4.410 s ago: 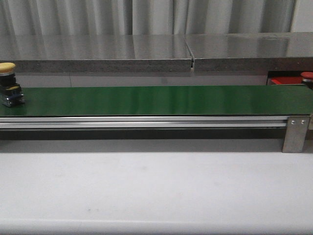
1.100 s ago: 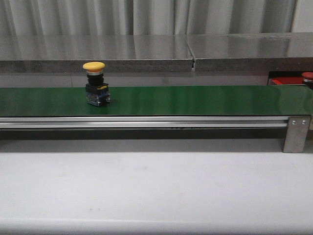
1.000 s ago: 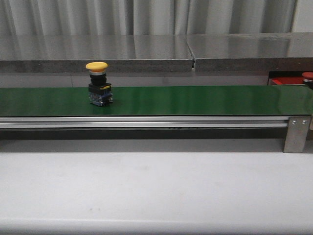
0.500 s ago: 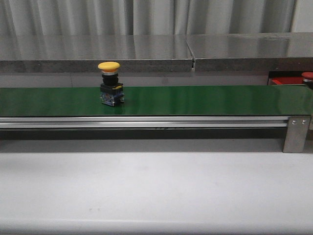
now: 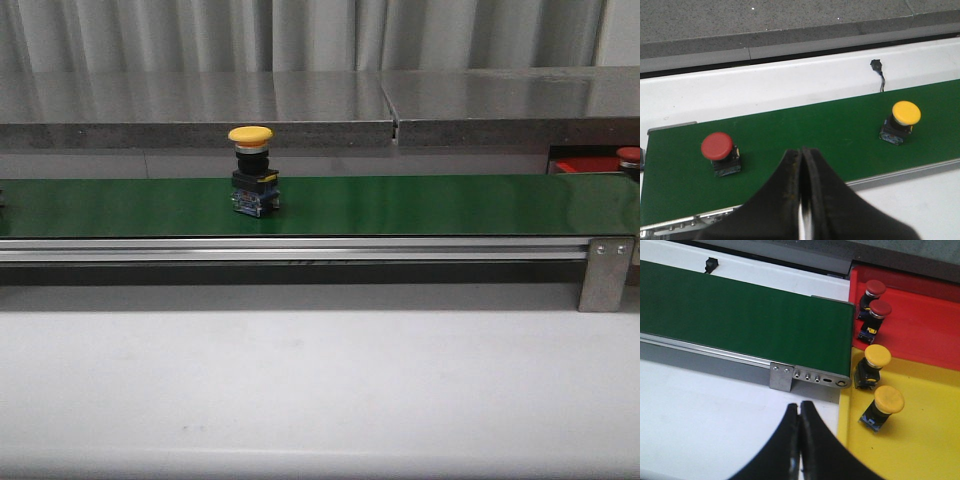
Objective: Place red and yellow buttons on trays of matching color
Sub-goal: 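Lower the right gripper onto the yellow button on the belt and grasp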
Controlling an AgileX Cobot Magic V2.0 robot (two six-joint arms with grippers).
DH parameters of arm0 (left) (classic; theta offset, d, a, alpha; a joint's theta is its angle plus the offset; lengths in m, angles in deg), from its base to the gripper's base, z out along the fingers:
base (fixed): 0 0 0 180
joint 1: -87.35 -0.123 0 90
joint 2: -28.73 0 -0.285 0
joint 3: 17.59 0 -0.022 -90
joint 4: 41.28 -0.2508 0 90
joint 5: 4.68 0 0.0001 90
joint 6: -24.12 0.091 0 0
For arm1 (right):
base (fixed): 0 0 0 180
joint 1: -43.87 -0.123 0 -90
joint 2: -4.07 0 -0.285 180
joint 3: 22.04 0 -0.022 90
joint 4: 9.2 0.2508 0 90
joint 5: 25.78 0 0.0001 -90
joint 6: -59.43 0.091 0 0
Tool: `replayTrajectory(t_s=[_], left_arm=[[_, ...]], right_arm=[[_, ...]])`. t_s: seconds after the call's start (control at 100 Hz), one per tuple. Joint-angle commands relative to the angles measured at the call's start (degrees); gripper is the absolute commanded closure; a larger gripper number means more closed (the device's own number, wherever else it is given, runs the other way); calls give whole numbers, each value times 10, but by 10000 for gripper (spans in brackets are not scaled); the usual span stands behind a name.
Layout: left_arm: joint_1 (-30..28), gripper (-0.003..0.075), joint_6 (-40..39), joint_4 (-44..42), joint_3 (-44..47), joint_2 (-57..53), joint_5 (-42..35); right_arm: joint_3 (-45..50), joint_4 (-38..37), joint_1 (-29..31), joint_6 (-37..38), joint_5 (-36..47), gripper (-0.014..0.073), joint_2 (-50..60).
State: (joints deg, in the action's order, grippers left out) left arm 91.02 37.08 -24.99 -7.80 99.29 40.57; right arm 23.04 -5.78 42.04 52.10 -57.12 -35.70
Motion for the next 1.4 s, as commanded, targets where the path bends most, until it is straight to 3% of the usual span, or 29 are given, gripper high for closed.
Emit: replayTrajectory(t_s=[0.0,0.46,0.82,0.94,1.11,1.18,1.39], left_arm=[[5,741,-7,12,24,-53,-49],[5,741,-7,13,202,-274,-78],[5,741,-7,10,233,-336,-86],[5,741,-7,10,233,-336,-86],[5,741,-7,10,233,-336,-86],[5,741,-7,10,233,-336,-86],[5,741,-7,10,233,-336,-86]], right_arm=[[-13,-5,0,-5,40,712,1],[-27,9,-1,-5,30,712,-11],[-194,-21,-71,-5,-45,701,-174],[-256,-21,-96,-5,-65,561,-245],[-344,-19,-139,-5,-104,130,-341],[-380,-18,-155,-5,-124,20,-378],[-477,9,-185,-5,-192,-1,-481]])
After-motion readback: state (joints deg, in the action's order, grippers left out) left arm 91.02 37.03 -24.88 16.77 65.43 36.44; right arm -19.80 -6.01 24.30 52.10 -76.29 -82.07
